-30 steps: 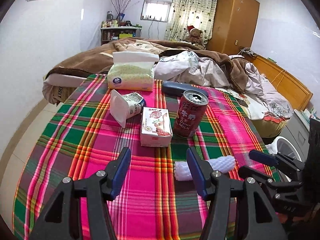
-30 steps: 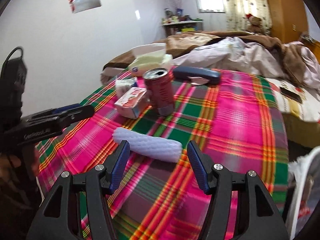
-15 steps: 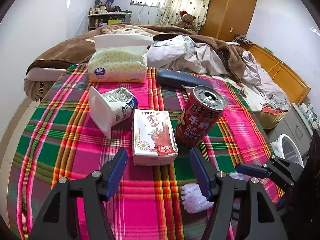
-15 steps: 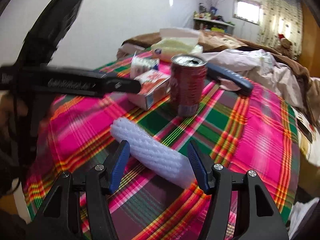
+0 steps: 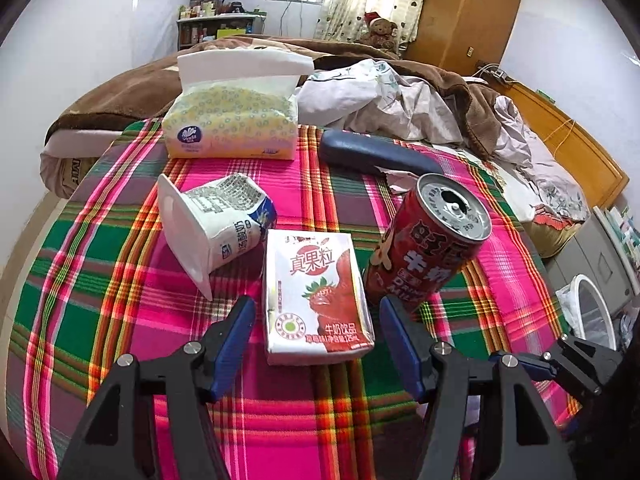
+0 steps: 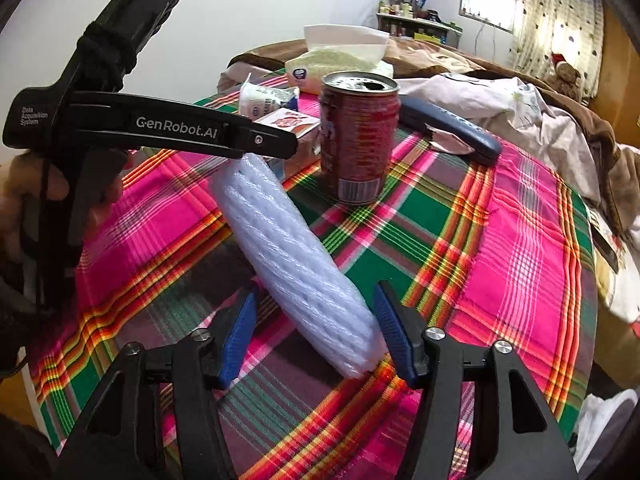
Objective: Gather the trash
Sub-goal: 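Grasp the white foam net with the right tool while the left tool approaches the strawberry milk box, then carry the strawberry milk box in the left tool and the net in the right tool to the wastebasket, then open the right tool to drop the net while the left tool releases the milk box, then move both tools back over the bed toward the red can and yogurt cup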
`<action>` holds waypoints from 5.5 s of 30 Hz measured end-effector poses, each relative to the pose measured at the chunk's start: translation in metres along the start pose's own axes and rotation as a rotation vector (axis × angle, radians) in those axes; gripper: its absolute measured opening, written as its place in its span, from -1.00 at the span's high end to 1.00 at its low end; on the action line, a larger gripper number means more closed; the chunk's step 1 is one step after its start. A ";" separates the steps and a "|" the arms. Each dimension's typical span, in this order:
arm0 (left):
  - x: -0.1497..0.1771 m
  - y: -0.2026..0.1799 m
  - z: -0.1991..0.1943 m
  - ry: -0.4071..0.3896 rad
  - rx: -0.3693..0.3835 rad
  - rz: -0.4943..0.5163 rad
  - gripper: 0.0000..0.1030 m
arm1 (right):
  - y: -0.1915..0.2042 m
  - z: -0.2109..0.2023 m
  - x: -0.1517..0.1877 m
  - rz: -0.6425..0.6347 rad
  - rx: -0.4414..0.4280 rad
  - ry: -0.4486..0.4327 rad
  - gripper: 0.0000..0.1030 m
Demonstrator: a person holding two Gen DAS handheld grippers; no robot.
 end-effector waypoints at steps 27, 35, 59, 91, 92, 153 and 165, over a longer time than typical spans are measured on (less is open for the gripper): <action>0.001 0.005 0.015 0.012 -0.045 -0.012 -0.16 | -0.036 0.001 0.001 0.196 0.049 -0.021 0.43; 0.006 -0.005 -0.007 -0.025 -0.040 0.000 -0.16 | -0.042 -0.008 0.005 0.245 0.061 -0.040 0.44; 0.033 -0.065 -0.079 -0.118 0.016 0.072 -0.16 | -0.064 -0.066 0.026 0.339 0.122 -0.136 0.43; 0.038 -0.274 -0.068 -0.114 0.277 0.328 -0.16 | -0.176 -0.160 0.123 0.612 0.407 -0.187 0.43; 0.039 -0.280 -0.066 -0.108 0.289 0.330 -0.16 | -0.180 -0.161 0.127 0.621 0.419 -0.182 0.43; 0.050 -0.287 -0.063 -0.101 0.280 0.296 -0.31 | -0.180 -0.174 0.143 0.695 0.512 -0.160 -0.13; 0.047 -0.223 -0.081 -0.148 0.203 0.227 -0.31 | -0.144 -0.156 0.112 0.636 0.455 -0.198 -0.13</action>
Point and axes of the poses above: each gripper's, at about its wrist camera, not at the fingertips, and z roughly the way its jaws point, y to its left, x to its underside, the point moved 4 cm from there along z, roughly the way its jaws point, and after that the axes turned 3 degrees about z, right-handed, at the moved point
